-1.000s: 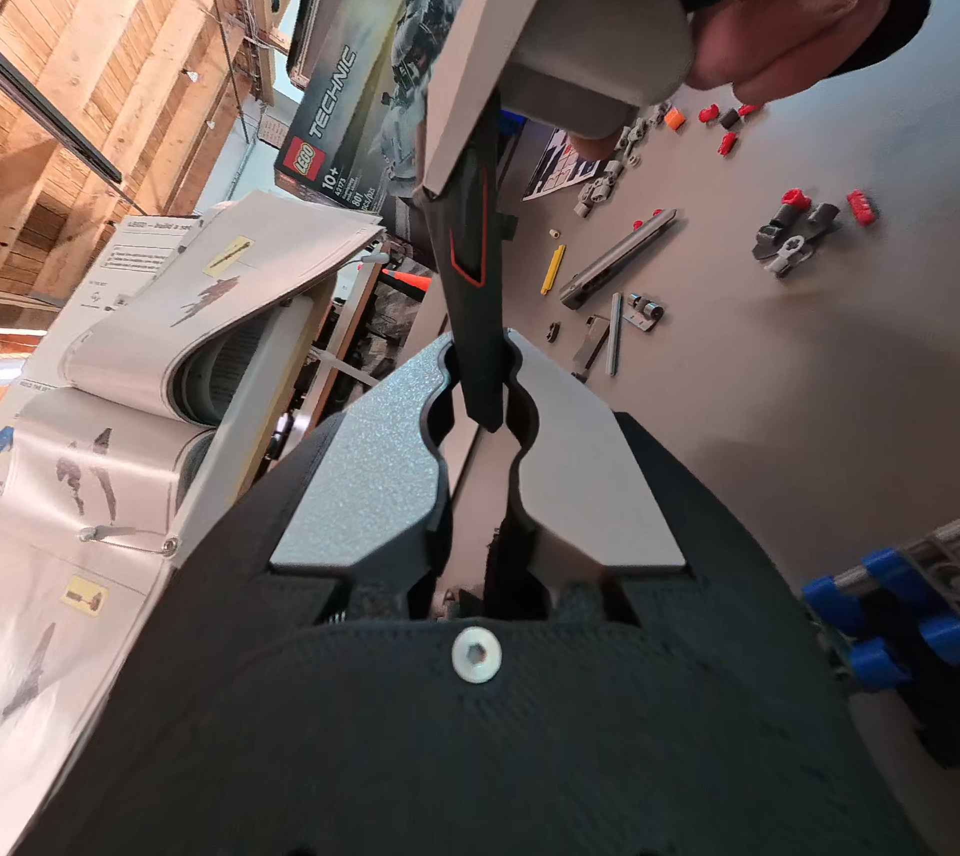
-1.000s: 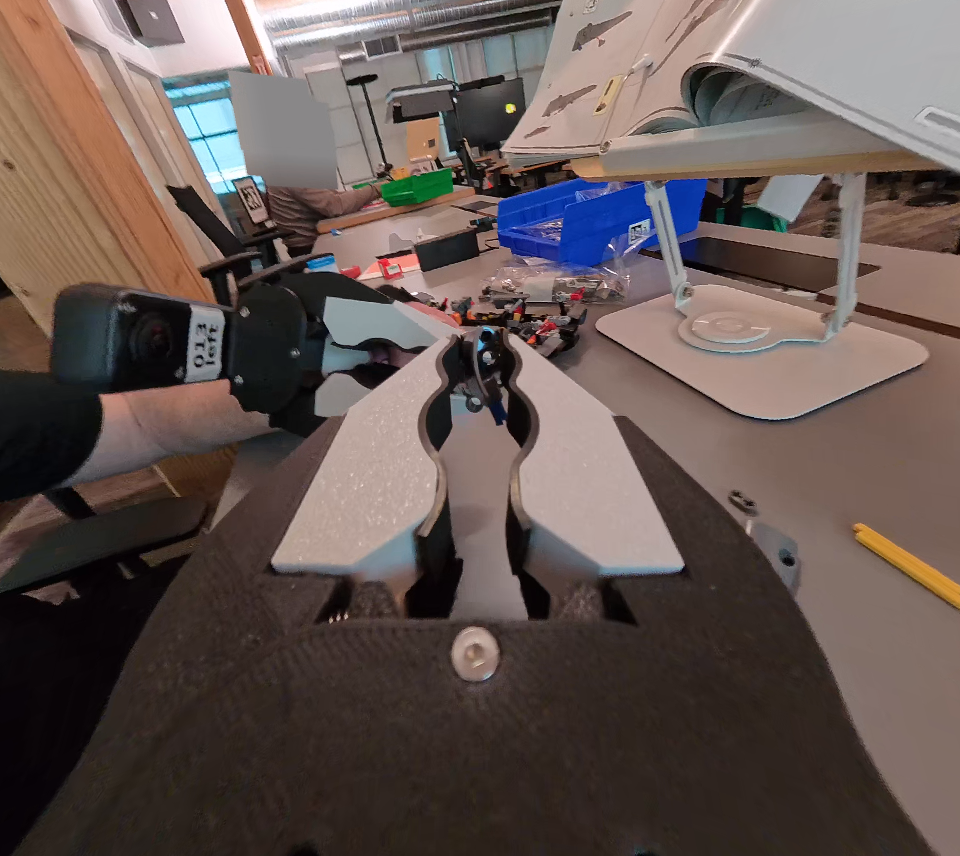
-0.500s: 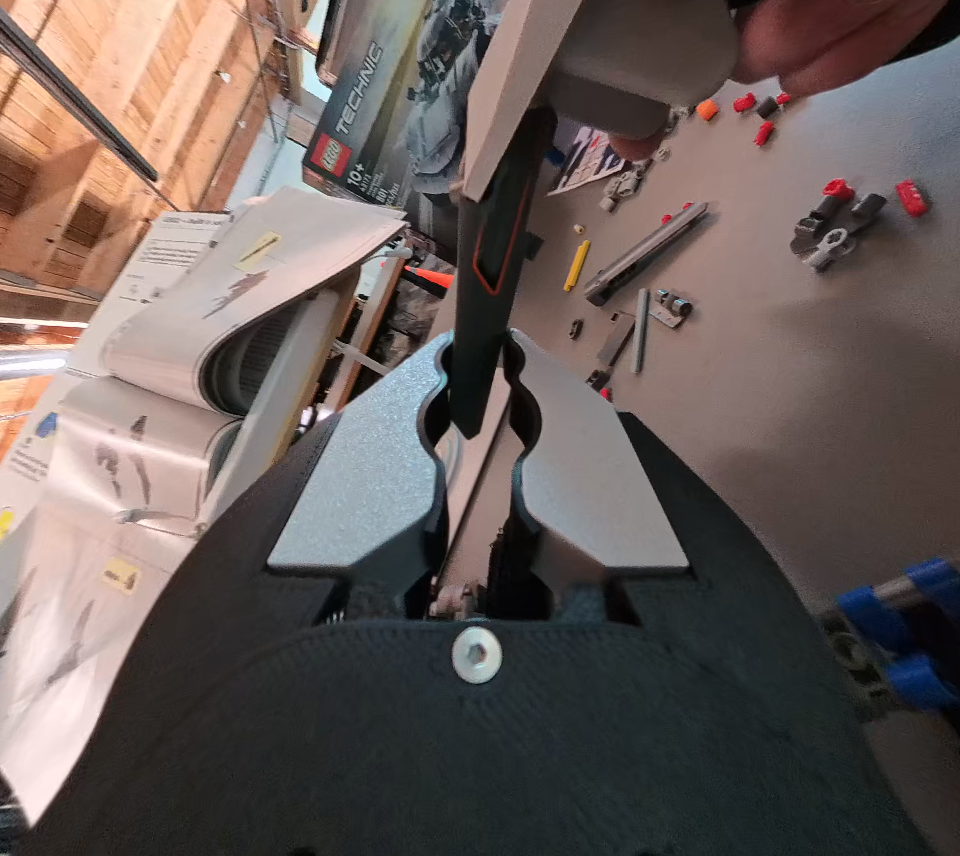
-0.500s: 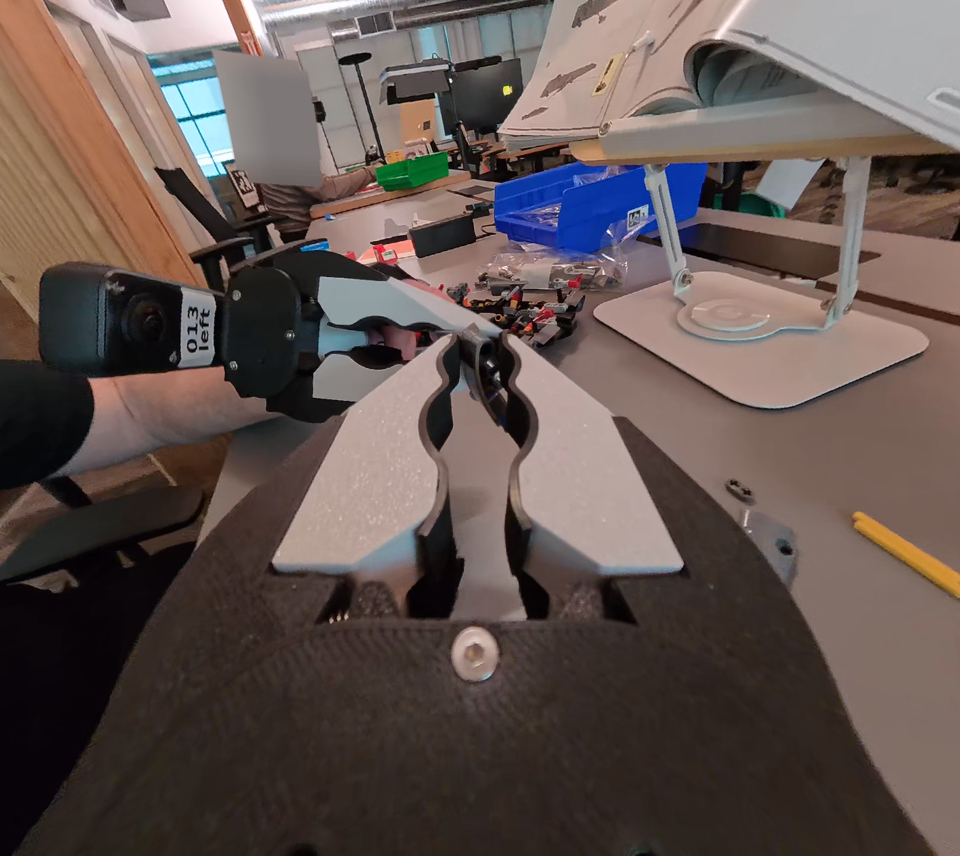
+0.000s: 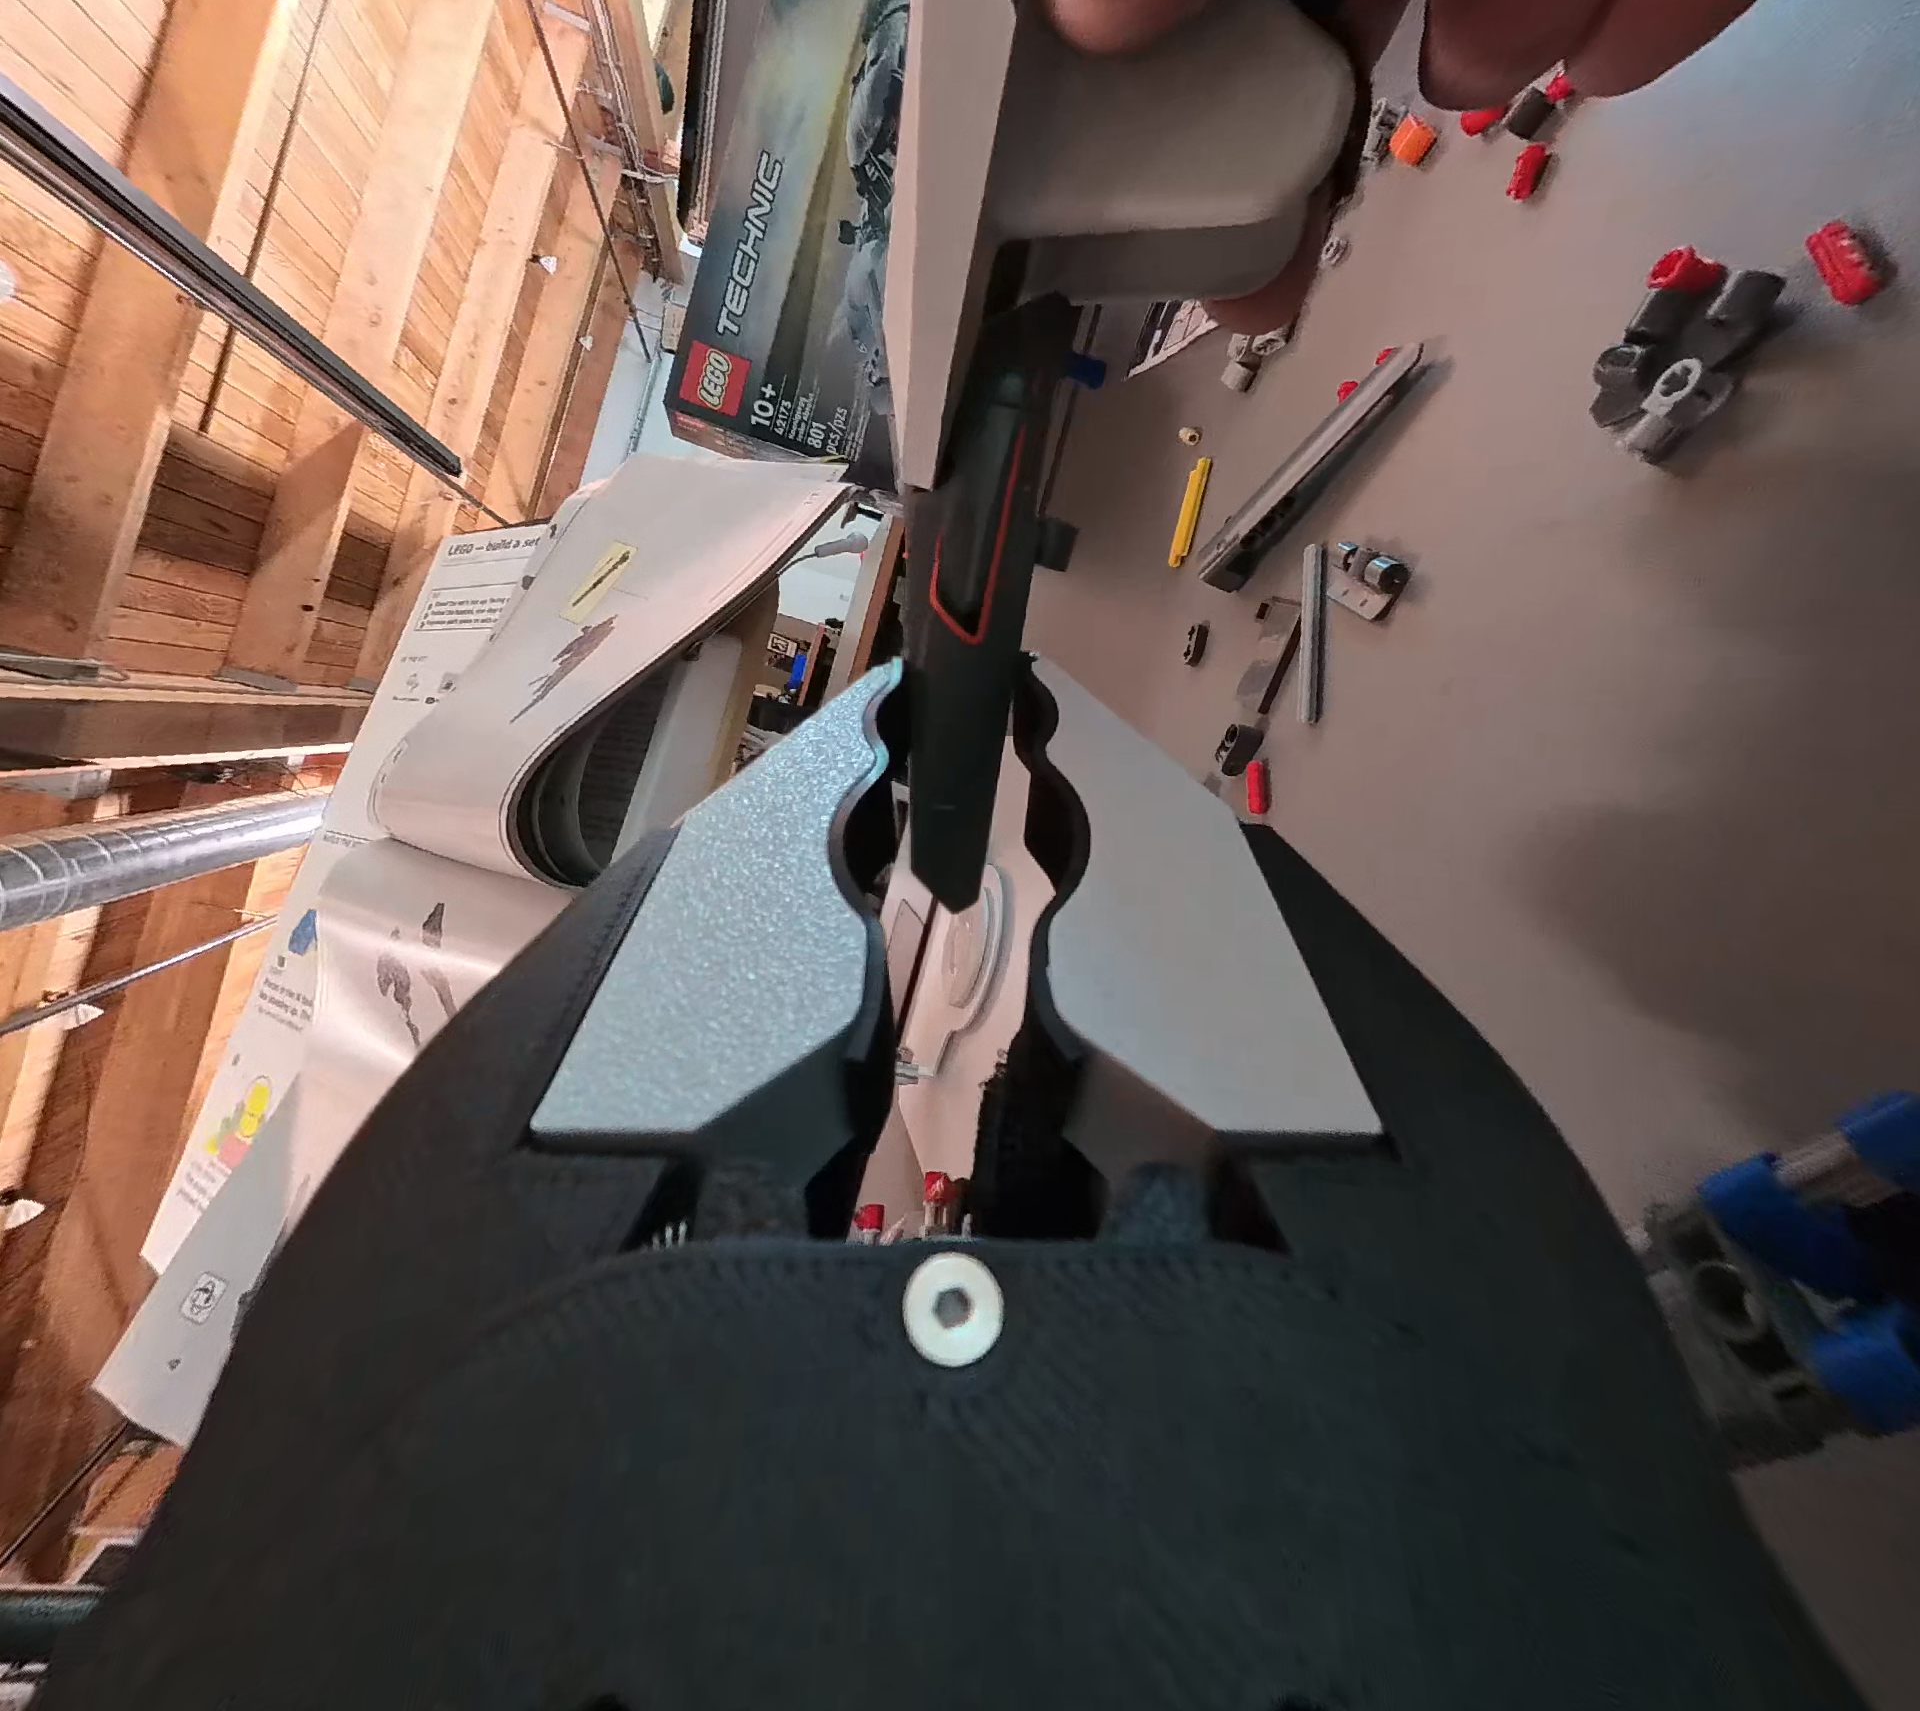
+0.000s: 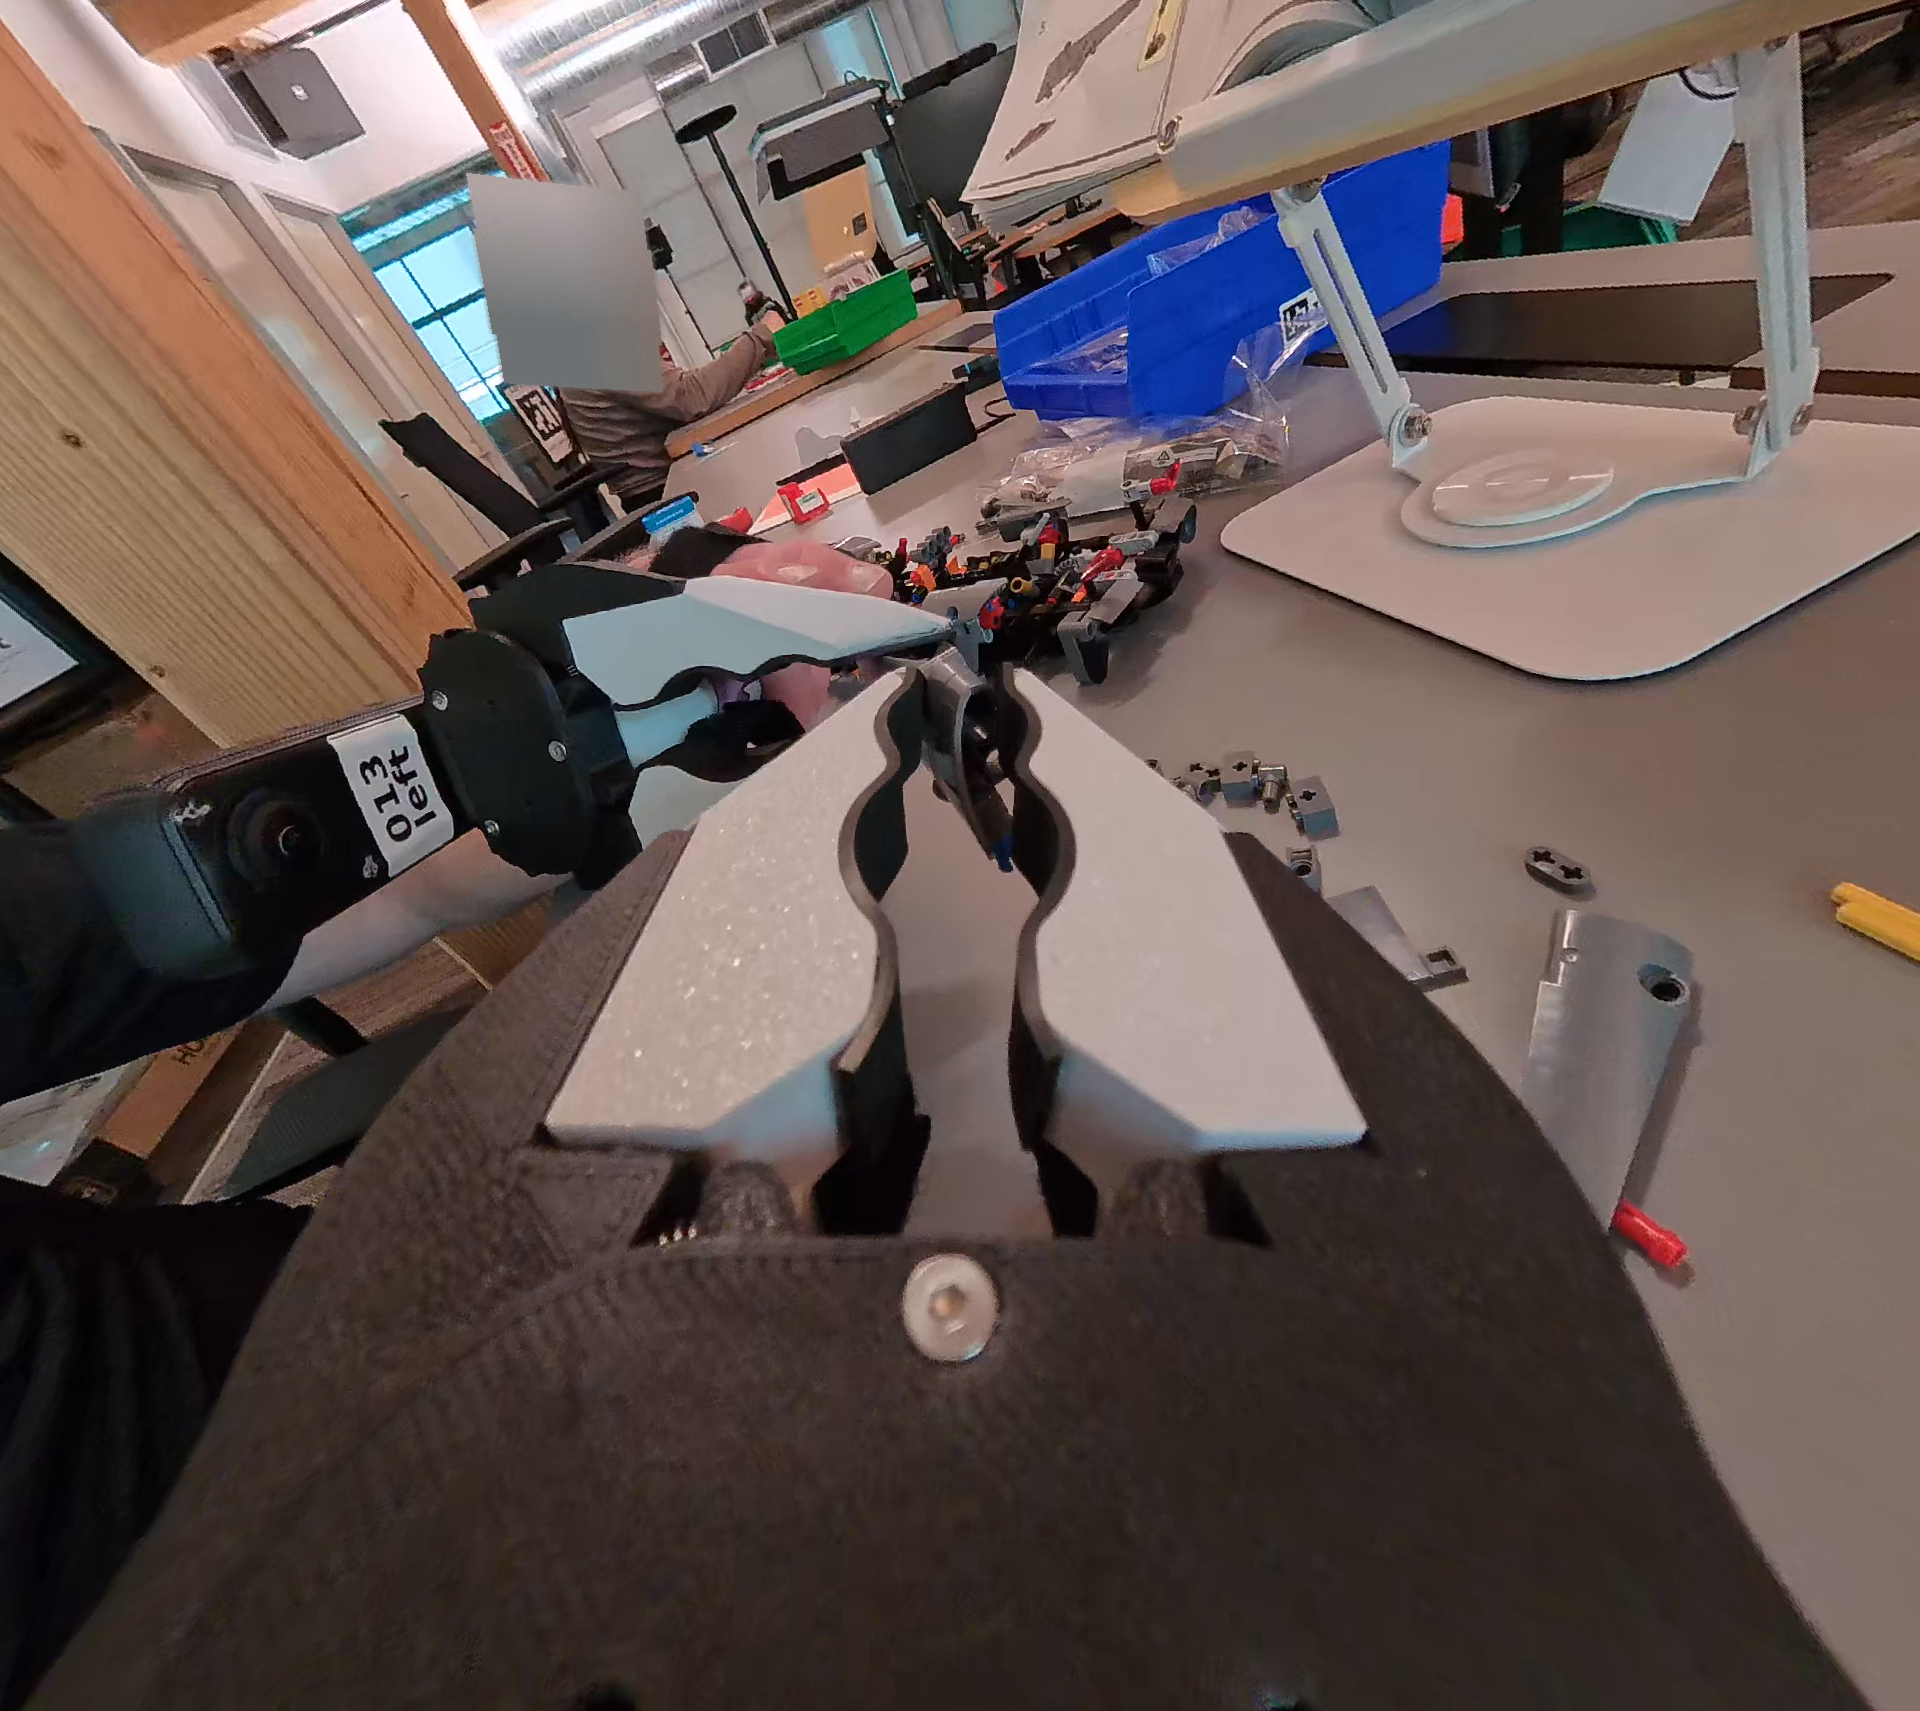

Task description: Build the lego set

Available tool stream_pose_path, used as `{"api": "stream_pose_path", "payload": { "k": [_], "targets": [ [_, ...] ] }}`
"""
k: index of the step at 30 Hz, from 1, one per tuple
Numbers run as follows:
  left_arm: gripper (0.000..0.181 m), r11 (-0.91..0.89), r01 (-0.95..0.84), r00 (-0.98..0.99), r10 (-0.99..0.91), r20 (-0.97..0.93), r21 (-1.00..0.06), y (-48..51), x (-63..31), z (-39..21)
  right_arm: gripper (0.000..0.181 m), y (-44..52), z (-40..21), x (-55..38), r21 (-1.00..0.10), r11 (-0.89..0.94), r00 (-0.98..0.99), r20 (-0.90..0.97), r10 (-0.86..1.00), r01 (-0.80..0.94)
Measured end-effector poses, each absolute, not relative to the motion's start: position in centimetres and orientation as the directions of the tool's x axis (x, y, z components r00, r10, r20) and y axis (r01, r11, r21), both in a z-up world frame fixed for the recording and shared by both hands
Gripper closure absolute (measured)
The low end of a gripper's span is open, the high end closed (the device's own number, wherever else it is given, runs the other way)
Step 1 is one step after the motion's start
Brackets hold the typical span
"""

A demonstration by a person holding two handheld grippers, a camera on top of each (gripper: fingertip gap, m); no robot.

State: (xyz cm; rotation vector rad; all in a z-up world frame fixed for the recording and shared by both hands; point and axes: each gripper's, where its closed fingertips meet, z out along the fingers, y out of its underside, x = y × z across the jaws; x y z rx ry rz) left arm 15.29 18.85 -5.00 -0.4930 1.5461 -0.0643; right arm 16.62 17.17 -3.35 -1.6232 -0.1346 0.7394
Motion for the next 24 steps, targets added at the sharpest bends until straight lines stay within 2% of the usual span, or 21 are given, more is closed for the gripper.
{"api": "stream_pose_path", "payload": {
  "k": [5, 16, 21, 24],
  "targets": [
    [0.166, 0.890, -0.263, 0.029, -0.378, -0.925, -0.372, 18.9, 15.3, -5.2, 0.169, 17.2, -3.3, 16.6, -0.940, -0.188, 0.808, -0.341, 0.480, -0.285],
    [0.166, 0.839, -0.263, -0.012, -0.496, -0.868, -0.476, 19.5, 15.3, -5.6, 0.145, 17.1, -2.0, 17.7, -0.975, -0.073, 0.878, -0.222, 0.425, -0.212],
    [0.166, 0.809, -0.270, -0.022, -0.547, -0.837, -0.522, 19.9, 15.4, -5.7, 0.145, 16.9, -1.5, 19.0, -0.973, -0.047, 0.897, -0.225, 0.381, -0.224],
    [0.166, 0.806, -0.277, -0.026, -0.551, -0.834, -0.523, 20.0, 15.4, -5.9, 0.144, 17.0, -2.1, 18.9, -0.983, -0.065, 0.911, -0.186, 0.368, -0.174]
  ]
}}
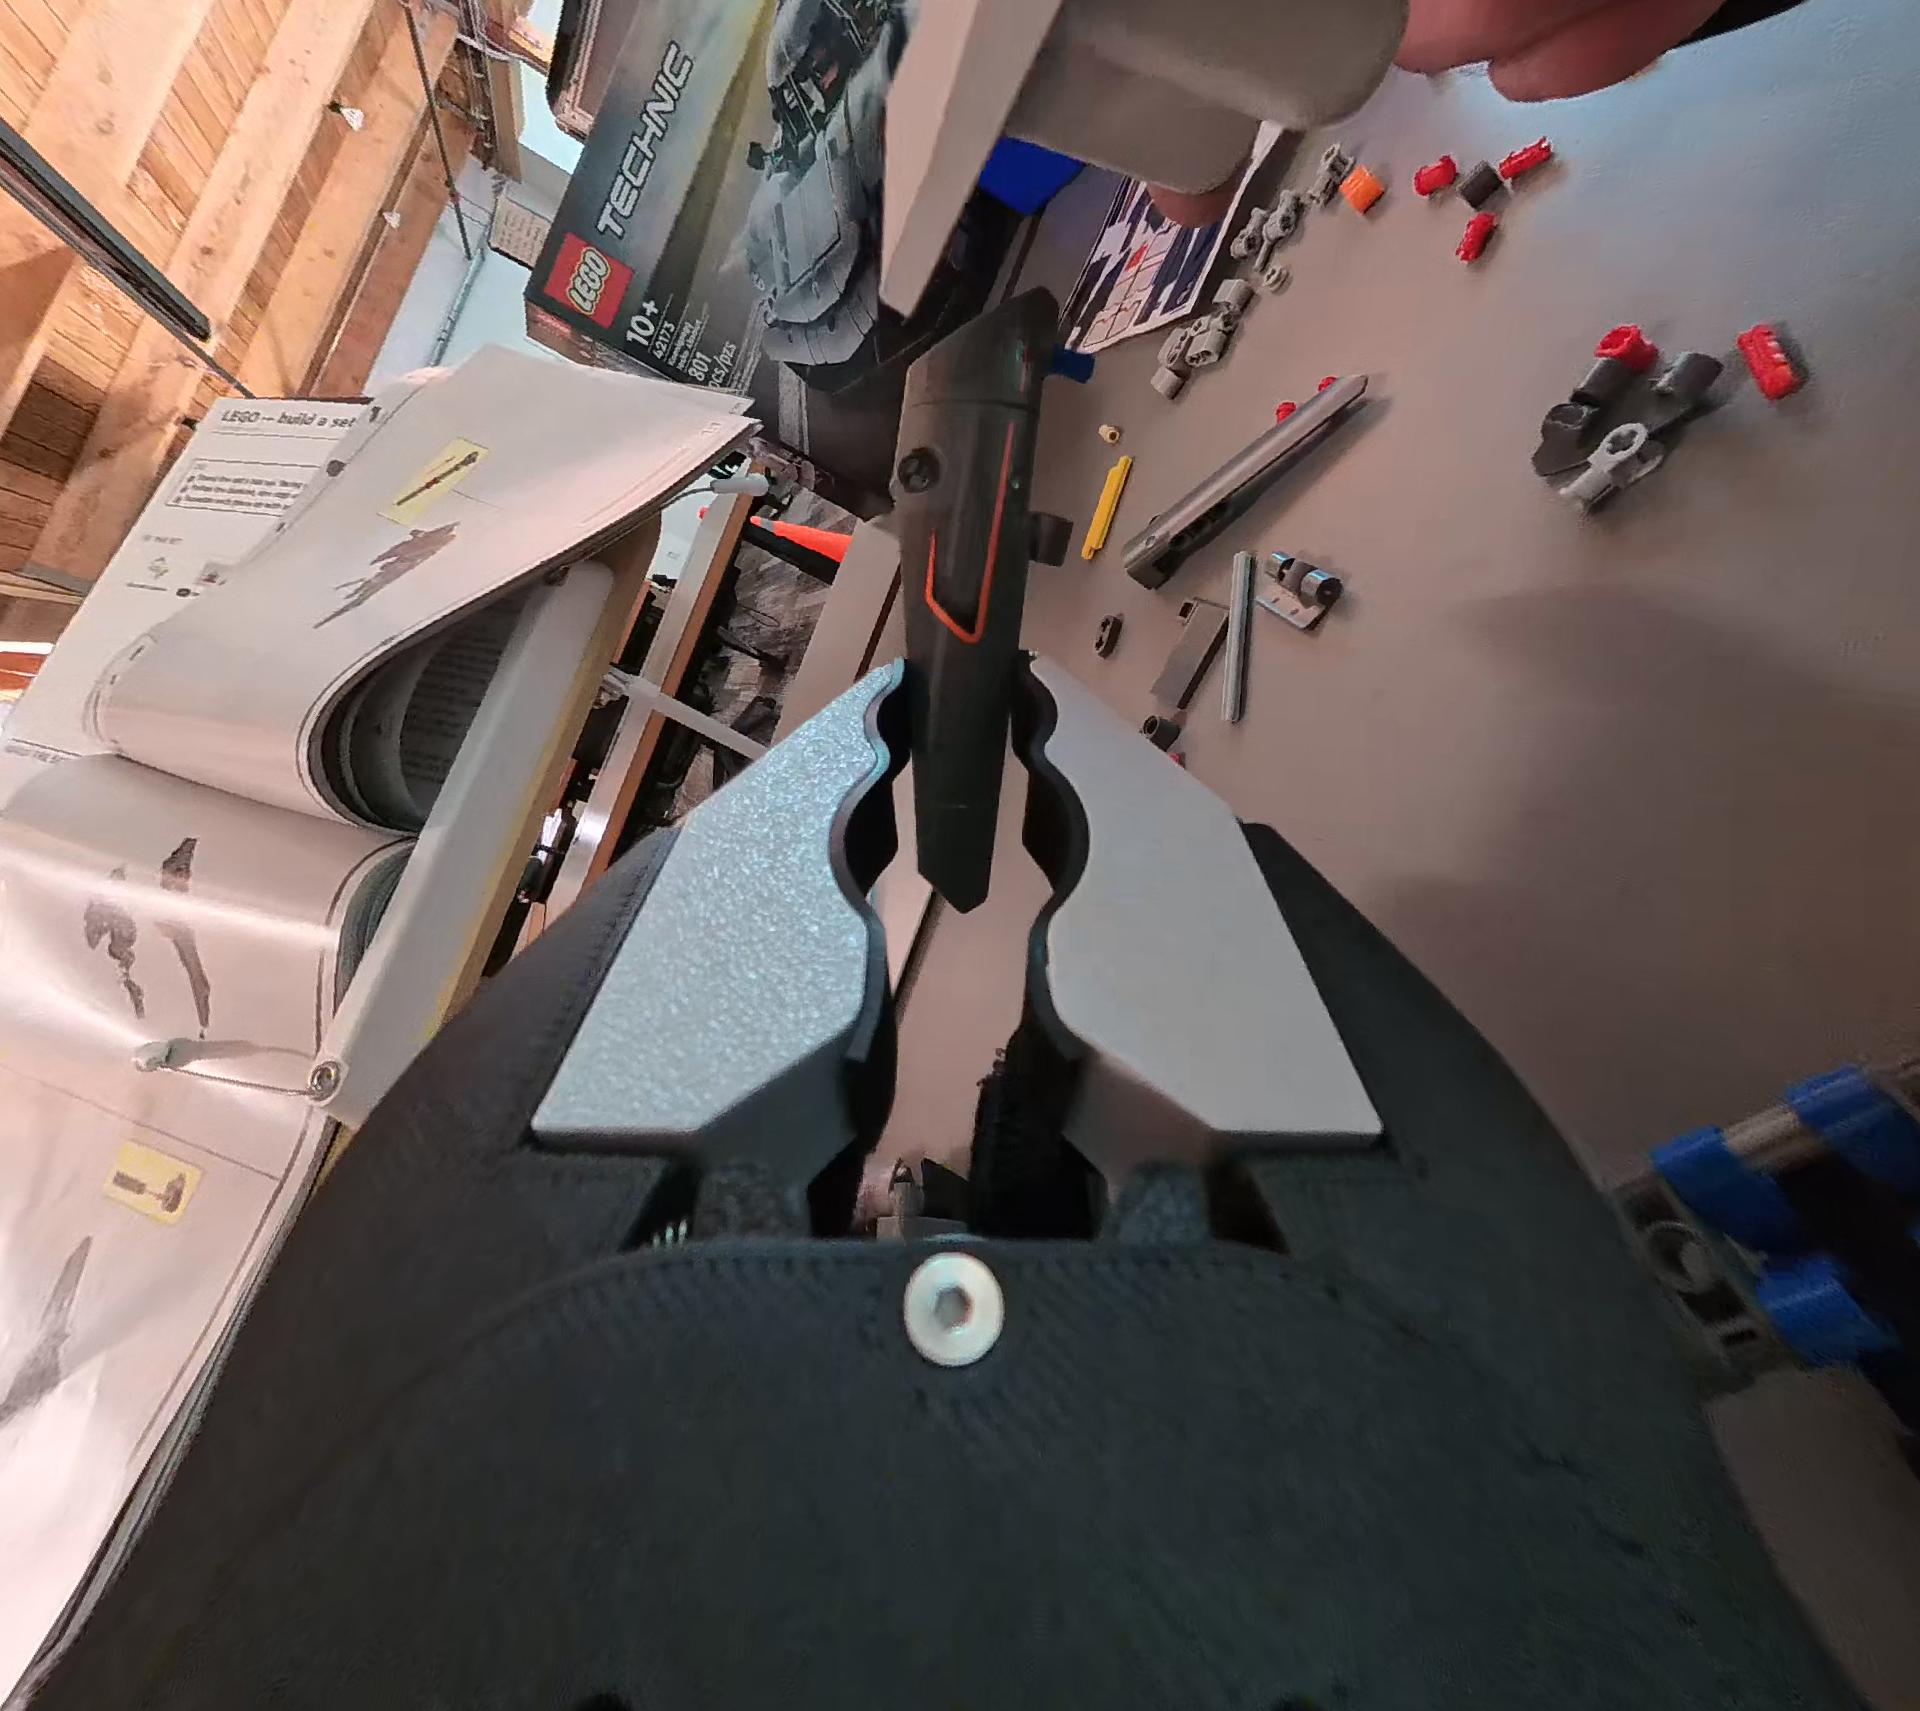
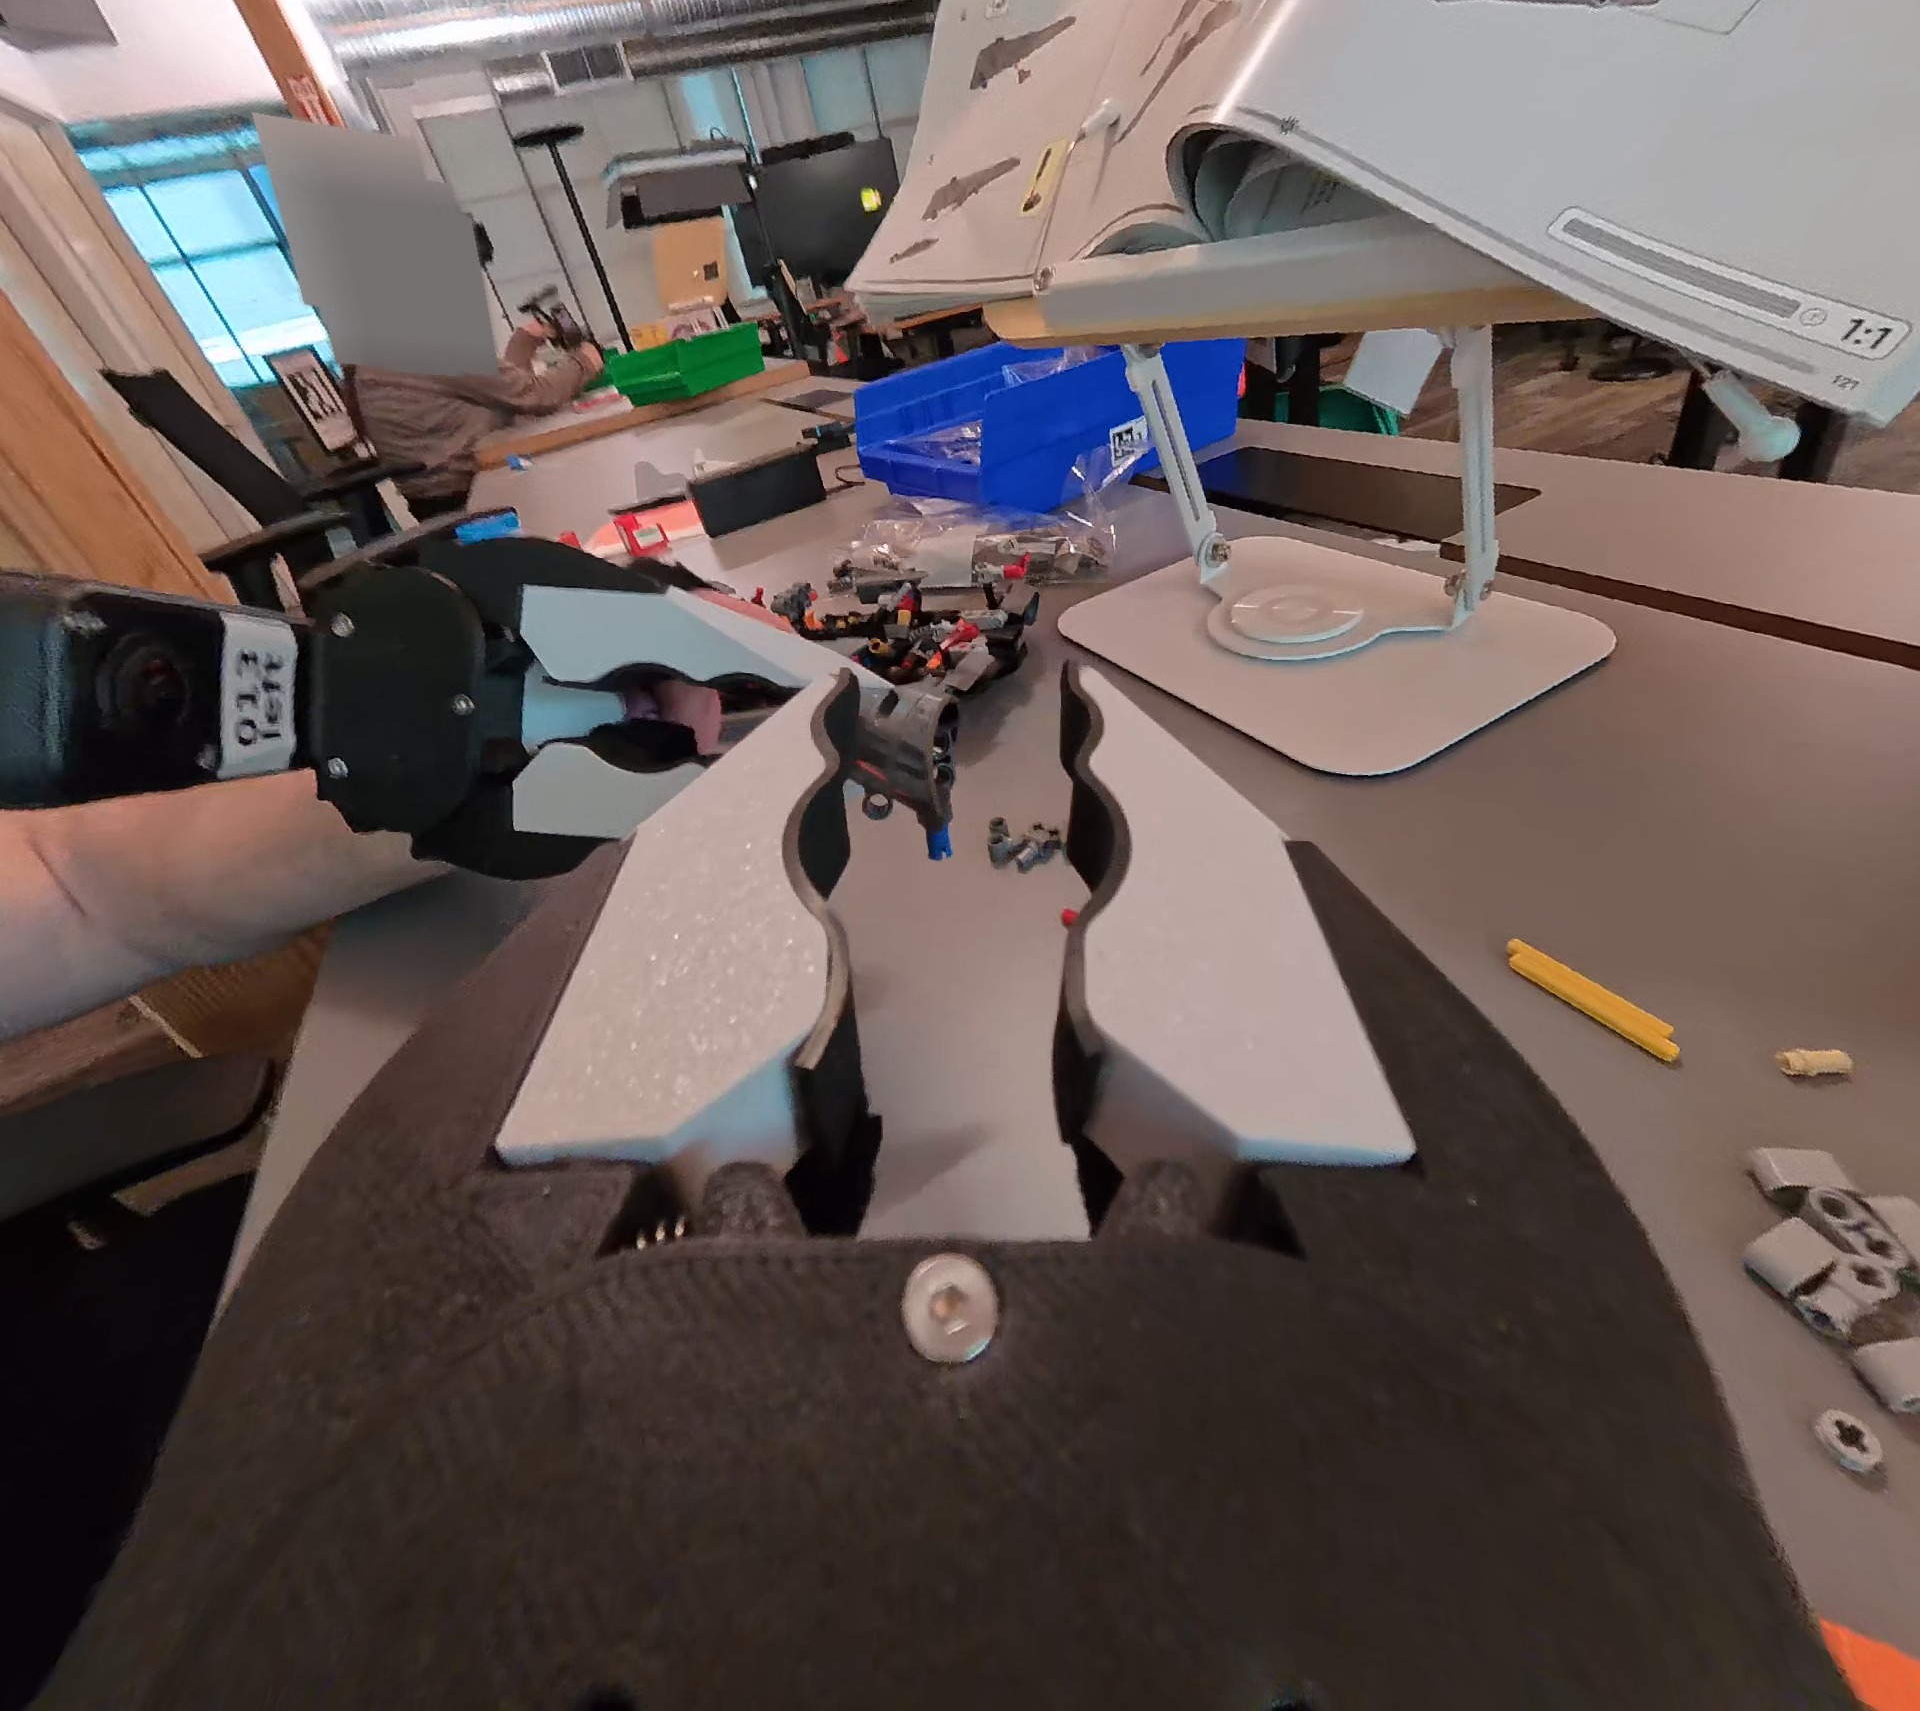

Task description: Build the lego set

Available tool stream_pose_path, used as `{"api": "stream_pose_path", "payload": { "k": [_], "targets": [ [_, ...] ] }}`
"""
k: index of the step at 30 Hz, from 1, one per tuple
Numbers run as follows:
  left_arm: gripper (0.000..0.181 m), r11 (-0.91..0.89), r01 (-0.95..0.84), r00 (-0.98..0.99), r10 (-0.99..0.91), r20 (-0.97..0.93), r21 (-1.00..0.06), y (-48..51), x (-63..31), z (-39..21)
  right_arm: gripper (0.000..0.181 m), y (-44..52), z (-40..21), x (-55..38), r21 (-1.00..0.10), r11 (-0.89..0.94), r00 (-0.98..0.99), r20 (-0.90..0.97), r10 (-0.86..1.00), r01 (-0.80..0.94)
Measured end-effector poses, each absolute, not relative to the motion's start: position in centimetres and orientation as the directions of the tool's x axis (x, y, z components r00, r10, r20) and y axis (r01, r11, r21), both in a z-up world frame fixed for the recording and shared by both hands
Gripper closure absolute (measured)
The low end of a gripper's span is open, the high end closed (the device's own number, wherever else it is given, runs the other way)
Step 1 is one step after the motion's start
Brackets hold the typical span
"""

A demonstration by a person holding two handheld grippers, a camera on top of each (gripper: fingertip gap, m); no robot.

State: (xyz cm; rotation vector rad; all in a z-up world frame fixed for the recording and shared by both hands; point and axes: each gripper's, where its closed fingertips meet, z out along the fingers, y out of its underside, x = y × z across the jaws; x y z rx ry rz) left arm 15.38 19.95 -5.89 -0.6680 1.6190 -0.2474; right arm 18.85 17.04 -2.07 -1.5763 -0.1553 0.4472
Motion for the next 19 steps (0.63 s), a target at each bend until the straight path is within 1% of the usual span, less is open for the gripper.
{"api": "stream_pose_path", "payload": {
  "k": [4, 6, 12, 15, 19],
  "targets": [
    [0.166, 0.804, -0.281, -0.027, -0.553, -0.833, -0.524, 20.0, 15.4, -5.9, 0.143, 17.2, -2.9, 18.0, -0.996, -0.082, 0.932, -0.069, 0.356, -0.043],
    [0.166, 0.802, -0.281, -0.025, -0.556, -0.831, -0.528, 20.1, 15.3, -5.9, 0.142, 17.3, -3.1, 17.8, -0.996, -0.089, 0.935, -0.037, 0.353, -0.006],
    [0.166, 0.801, -0.275, -0.025, -0.559, -0.829, -0.532, 20.1, 15.3, -5.7, 0.144, 17.3, -3.4, 17.6, -0.992, -0.115, 0.920, -0.086, 0.382, -0.045],
    [0.166, 0.804, -0.271, -0.030, -0.557, -0.830, -0.529, 19.9, 15.3, -5.8, 0.150, 17.3, -3.6, 17.4, -0.992, -0.124, 0.917, -0.085, 0.390, -0.039],
    [0.166, 0.806, -0.271, -0.032, -0.555, -0.831, -0.527, 19.9, 15.3, -5.8, 0.166, 17.2, -3.8, 17.1, -0.991, -0.130, 0.913, -0.071, 0.403, -0.020]
  ]
}}
